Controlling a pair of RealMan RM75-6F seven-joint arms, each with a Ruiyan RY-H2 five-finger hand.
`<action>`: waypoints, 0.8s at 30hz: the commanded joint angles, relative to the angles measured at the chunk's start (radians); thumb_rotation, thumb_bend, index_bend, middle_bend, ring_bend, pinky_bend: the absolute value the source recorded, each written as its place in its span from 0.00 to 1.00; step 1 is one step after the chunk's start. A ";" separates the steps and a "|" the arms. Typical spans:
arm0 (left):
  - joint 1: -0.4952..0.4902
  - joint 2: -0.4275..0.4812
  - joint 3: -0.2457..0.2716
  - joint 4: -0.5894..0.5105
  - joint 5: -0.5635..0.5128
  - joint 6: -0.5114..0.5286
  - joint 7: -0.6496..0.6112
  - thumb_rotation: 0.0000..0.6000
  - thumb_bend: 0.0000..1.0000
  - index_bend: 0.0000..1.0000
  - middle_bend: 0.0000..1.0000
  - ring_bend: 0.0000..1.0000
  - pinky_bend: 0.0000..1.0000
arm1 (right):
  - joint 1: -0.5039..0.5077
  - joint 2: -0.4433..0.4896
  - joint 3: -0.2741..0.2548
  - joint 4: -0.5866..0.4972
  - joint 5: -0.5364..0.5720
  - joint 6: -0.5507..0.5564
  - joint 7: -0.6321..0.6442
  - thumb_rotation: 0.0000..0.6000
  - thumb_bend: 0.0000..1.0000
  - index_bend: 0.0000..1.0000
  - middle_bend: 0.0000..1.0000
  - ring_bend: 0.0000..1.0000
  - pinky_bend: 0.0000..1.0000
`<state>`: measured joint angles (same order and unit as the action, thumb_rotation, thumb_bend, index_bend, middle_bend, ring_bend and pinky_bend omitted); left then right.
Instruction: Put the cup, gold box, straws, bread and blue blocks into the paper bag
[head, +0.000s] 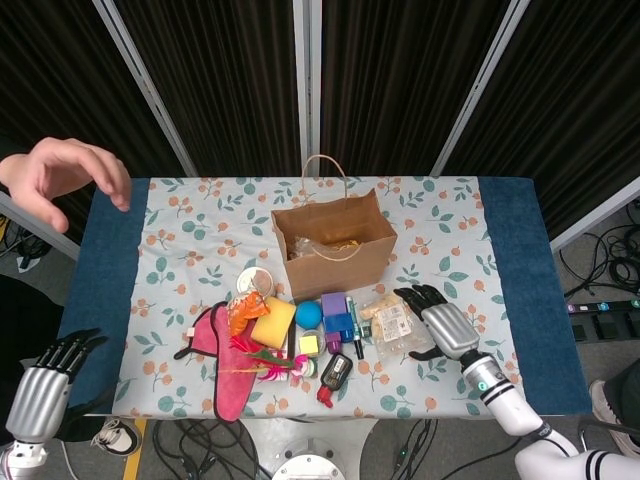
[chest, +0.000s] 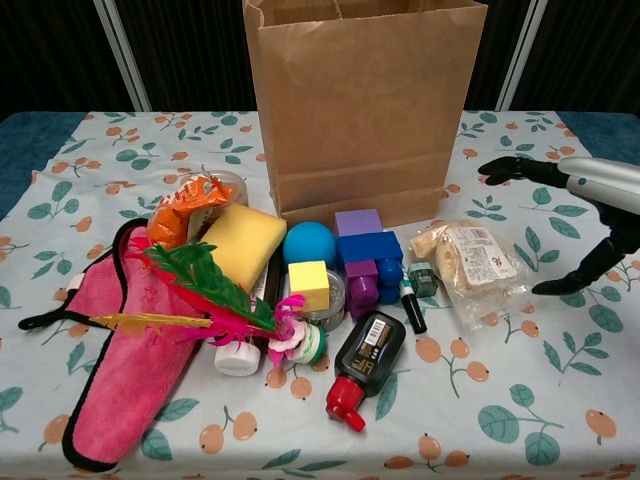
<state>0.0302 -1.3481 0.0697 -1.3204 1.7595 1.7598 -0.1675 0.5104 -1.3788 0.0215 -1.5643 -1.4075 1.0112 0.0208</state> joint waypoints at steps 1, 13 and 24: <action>0.000 0.000 -0.001 0.002 0.000 0.001 0.000 1.00 0.17 0.29 0.31 0.21 0.26 | 0.014 -0.024 0.012 0.012 0.020 -0.021 -0.020 1.00 0.00 0.00 0.07 0.00 0.00; 0.000 -0.001 -0.004 0.008 -0.003 0.004 -0.001 1.00 0.17 0.29 0.31 0.21 0.26 | 0.070 -0.121 0.051 0.079 0.116 -0.111 -0.106 1.00 0.00 0.00 0.07 0.00 0.00; 0.001 -0.001 -0.003 0.008 -0.005 0.004 -0.006 1.00 0.17 0.29 0.31 0.21 0.26 | 0.068 -0.170 0.050 0.128 0.176 -0.111 -0.176 1.00 0.00 0.11 0.22 0.05 0.02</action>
<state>0.0307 -1.3493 0.0664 -1.3119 1.7546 1.7635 -0.1734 0.5792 -1.5474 0.0726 -1.4375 -1.2319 0.8992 -0.1540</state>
